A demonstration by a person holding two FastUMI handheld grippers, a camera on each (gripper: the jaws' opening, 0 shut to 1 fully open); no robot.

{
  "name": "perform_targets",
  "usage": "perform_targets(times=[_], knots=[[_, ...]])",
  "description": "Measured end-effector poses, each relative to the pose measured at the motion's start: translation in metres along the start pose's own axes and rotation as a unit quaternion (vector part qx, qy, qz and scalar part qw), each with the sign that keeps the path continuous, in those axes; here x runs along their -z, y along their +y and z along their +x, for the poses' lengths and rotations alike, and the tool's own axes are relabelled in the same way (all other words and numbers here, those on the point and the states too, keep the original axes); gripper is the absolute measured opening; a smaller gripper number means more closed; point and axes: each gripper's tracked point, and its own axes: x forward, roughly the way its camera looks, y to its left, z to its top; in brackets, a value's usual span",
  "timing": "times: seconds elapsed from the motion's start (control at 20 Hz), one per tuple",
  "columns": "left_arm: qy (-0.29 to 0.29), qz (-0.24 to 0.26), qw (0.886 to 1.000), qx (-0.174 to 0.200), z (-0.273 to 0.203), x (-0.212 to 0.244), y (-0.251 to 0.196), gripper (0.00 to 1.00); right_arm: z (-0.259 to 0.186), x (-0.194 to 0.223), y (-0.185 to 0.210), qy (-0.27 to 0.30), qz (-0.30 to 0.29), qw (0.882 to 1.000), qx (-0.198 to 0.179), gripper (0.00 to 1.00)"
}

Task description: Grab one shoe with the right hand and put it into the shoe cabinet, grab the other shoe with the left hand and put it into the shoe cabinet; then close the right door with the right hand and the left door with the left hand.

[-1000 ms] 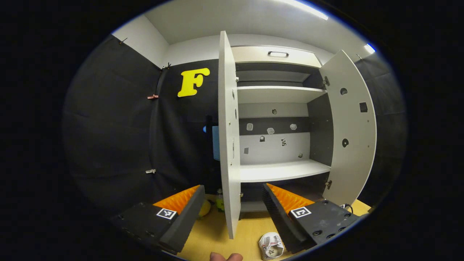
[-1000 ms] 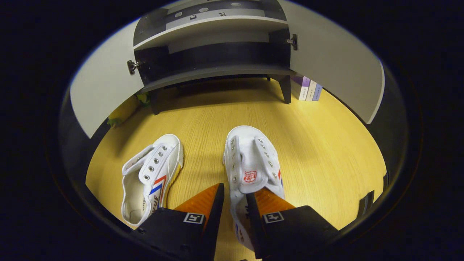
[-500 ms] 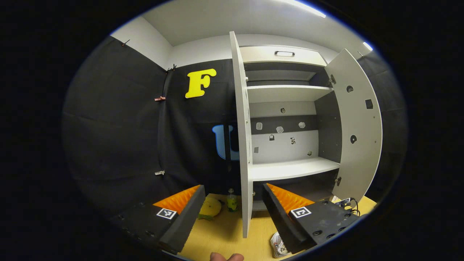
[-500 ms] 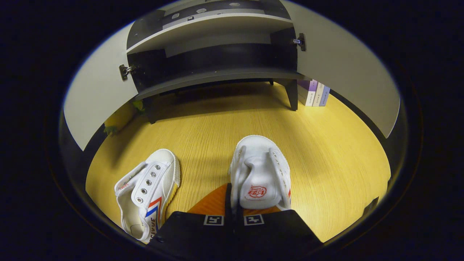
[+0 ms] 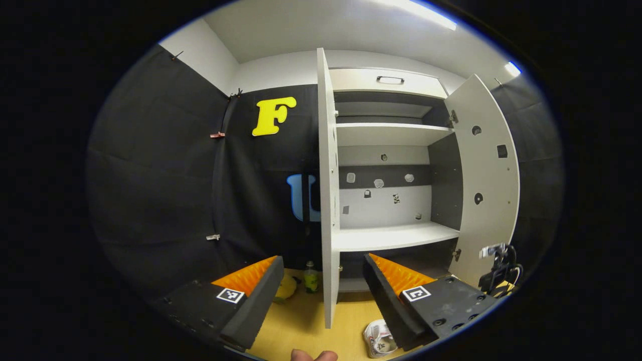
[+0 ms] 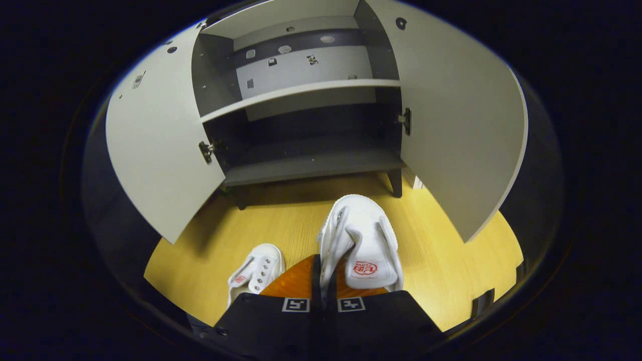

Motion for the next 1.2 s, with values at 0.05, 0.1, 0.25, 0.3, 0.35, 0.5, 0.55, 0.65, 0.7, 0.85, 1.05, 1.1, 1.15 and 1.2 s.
perform_targets(times=[0.05, 0.1, 0.25, 0.3, 0.35, 0.5, 0.55, 0.65, 0.7, 0.85, 1.05, 1.1, 1.15, 1.2], knots=[[0.0, -0.004, 1.0, 0.005, -0.001, 0.002, -0.004, 0.98, -0.008, -0.02, 0.005, -0.006, 0.001, 1.0, -0.002, 0.05], [0.001, -0.007, 1.0, 0.009, 0.0, 0.003, -0.008, 0.98, -0.016, -0.042, 0.011, -0.011, 0.001, 1.0, -0.004, 0.05], [0.001, -0.013, 1.0, 0.018, 0.001, 0.006, -0.018, 0.98, -0.034, -0.115, 0.034, -0.037, 0.0, 0.999, -0.019, 0.05], [0.002, -0.015, 1.0, 0.02, 0.0, 0.008, -0.021, 0.98, -0.035, -0.141, 0.042, -0.046, -0.002, 0.999, -0.026, 0.05], [0.002, -0.018, 1.0, 0.023, -0.001, 0.008, -0.024, 0.98, -0.037, -0.165, 0.047, -0.057, -0.003, 0.998, -0.031, 0.05], [0.008, -0.023, 0.999, 0.029, 0.001, 0.013, -0.031, 0.98, -0.022, -0.231, 0.059, -0.067, -0.018, 0.997, -0.039, 0.05], [0.009, -0.022, 0.999, 0.029, 0.001, 0.014, -0.032, 0.98, -0.011, -0.25, 0.062, -0.065, -0.022, 0.997, -0.041, 0.05], [0.011, -0.019, 0.999, 0.027, 0.003, 0.017, -0.031, 0.98, 0.013, -0.283, 0.065, -0.062, -0.026, 0.997, -0.041, 0.05], [0.013, -0.02, 0.999, 0.026, 0.004, 0.018, -0.031, 0.98, 0.027, -0.299, 0.066, -0.063, -0.027, 0.997, -0.04, 0.05], [0.021, -0.023, 0.999, 0.023, 0.006, 0.023, -0.034, 0.98, 0.077, -0.327, 0.061, -0.048, -0.058, 0.997, -0.022, 0.05], [0.014, -0.022, 1.0, 0.013, 0.011, 0.017, -0.039, 0.98, 0.146, -0.354, 0.051, -0.023, -0.056, 0.998, -0.005, 0.05], [0.013, -0.024, 1.0, 0.012, 0.011, 0.016, -0.042, 0.98, 0.163, -0.358, 0.046, -0.017, -0.059, 0.998, 0.002, 0.05], [0.014, -0.023, 1.0, 0.007, 0.012, 0.015, -0.043, 0.98, 0.177, -0.363, 0.041, -0.011, -0.065, 0.998, 0.01, 0.05], [0.016, -0.019, 1.0, 0.0, 0.014, 0.015, -0.043, 0.98, 0.191, -0.367, 0.036, -0.007, -0.072, 0.997, 0.017, 0.05]])
